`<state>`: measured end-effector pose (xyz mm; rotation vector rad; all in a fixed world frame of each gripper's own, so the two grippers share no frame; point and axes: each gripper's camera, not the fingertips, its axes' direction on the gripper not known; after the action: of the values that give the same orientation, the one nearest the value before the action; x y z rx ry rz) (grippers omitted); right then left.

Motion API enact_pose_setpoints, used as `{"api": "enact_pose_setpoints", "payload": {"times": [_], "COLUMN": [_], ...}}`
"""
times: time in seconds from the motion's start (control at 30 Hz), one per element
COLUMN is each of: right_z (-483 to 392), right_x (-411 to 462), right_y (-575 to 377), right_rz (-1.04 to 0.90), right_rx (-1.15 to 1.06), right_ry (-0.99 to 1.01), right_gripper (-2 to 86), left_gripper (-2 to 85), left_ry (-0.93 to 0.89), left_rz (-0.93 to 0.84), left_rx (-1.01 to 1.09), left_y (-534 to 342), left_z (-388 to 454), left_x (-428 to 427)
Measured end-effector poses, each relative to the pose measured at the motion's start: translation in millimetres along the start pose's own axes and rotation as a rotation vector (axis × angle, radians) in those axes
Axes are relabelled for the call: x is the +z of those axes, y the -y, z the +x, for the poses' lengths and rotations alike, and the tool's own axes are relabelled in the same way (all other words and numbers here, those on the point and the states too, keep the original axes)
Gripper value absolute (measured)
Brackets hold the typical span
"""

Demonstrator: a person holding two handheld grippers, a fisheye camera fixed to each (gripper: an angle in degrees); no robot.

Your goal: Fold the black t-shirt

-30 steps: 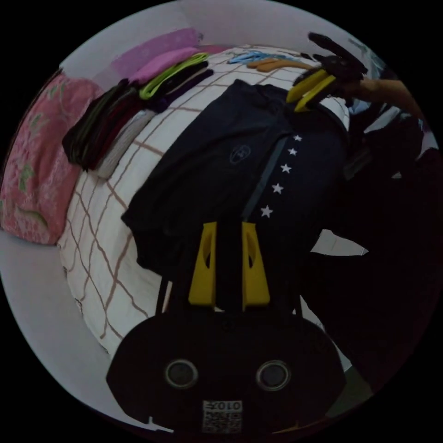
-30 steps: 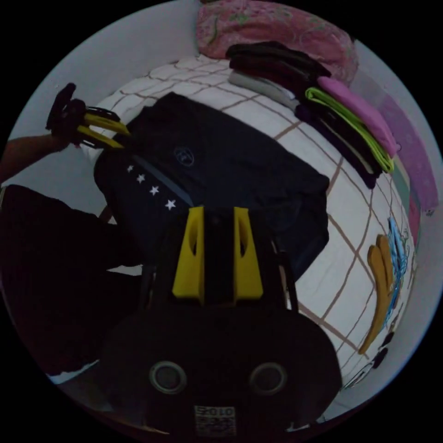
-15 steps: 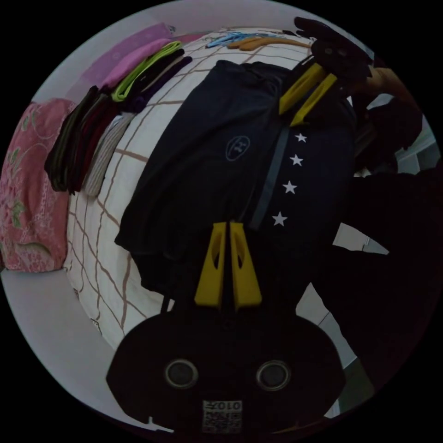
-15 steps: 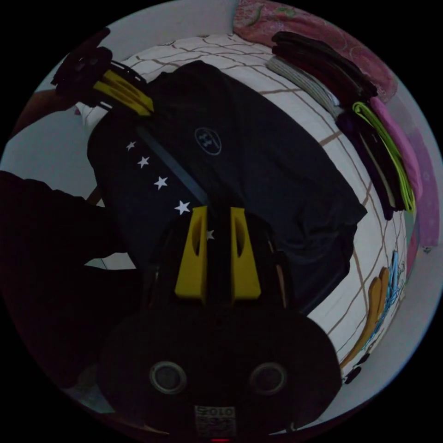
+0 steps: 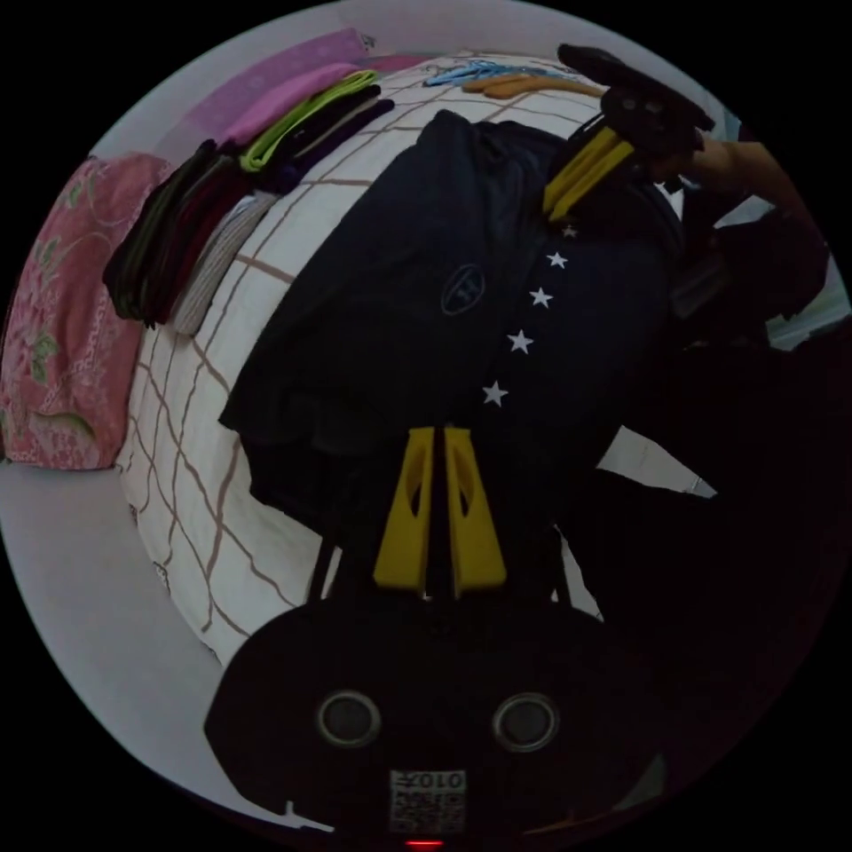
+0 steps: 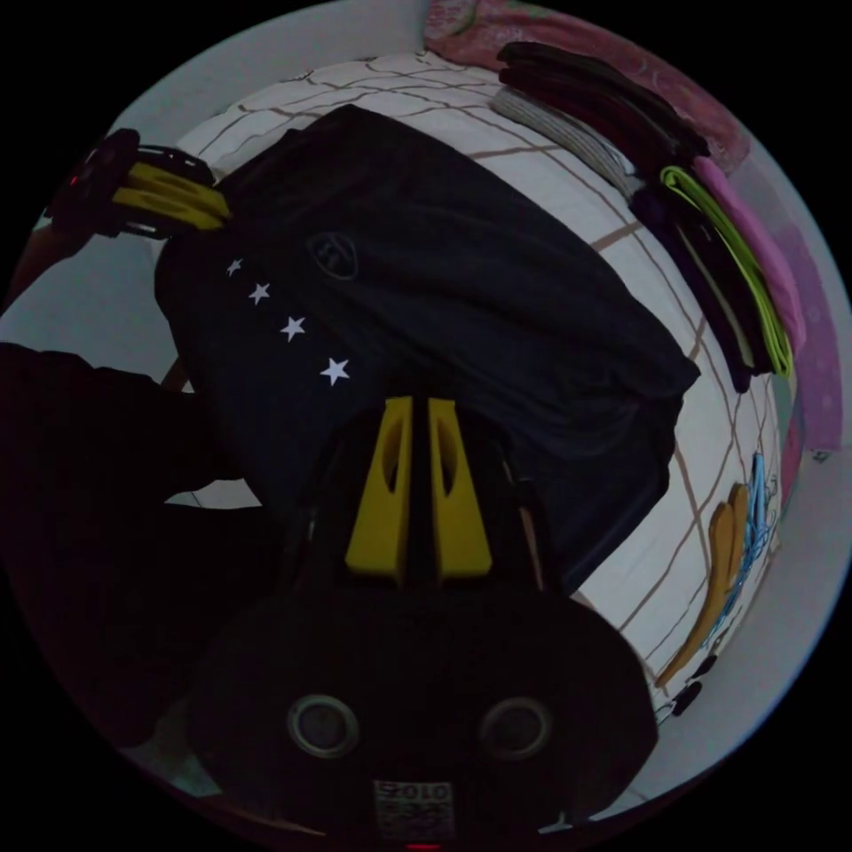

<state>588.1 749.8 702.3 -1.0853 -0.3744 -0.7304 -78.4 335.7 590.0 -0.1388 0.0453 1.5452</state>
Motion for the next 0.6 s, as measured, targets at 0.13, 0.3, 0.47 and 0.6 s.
{"api": "enact_pose_setpoints", "payload": {"times": [0.13,0.3,0.47,0.6], "right_z": [21,73,162,211], "right_x": [-18,-46,-61,-62], "right_y": [-20,-65,-111,-116], "right_rz": [0.035,0.186,0.333,0.340], "right_rx": [0.015,0.281,0.619,0.671], "right_ry": [0.031,0.096,0.208,0.251], "right_gripper": [3.5,4.4,6.6,7.6], "left_gripper": [4.8,6.3,6.7,6.6], "left_ry": [-0.094,-0.254,-0.416,-0.519], "left_rz": [0.023,0.085,0.198,0.236], "left_rx": [-0.124,-0.519,-0.799,-0.936], "left_y": [-20,-80,-111,-124], "left_z": [-33,-117,-205,-265], "left_x": [-5,0,21,46]}}
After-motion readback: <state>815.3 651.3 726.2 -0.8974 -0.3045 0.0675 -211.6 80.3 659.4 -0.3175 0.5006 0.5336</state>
